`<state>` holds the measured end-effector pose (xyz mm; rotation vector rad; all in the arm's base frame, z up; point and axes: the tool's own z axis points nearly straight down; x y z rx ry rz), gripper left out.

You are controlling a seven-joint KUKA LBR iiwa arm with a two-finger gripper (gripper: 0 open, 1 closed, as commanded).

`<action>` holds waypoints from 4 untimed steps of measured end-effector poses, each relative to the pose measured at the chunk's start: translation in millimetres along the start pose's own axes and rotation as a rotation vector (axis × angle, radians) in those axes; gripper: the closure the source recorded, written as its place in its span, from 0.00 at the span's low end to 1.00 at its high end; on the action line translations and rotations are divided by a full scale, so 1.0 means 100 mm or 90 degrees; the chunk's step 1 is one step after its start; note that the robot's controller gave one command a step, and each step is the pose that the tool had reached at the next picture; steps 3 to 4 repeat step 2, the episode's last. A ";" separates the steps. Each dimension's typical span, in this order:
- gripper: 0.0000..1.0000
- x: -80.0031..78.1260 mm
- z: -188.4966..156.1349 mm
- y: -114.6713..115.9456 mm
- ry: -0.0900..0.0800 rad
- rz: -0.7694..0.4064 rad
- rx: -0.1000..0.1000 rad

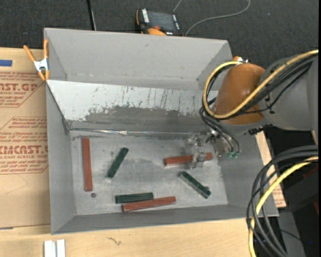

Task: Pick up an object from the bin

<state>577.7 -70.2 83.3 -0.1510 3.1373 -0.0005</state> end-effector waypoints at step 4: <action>1.00 0.24 -1.63 0.00 -0.001 -0.233 0.000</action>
Offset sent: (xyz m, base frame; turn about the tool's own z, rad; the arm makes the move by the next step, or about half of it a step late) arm -0.0115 -0.0117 0.1627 -0.1544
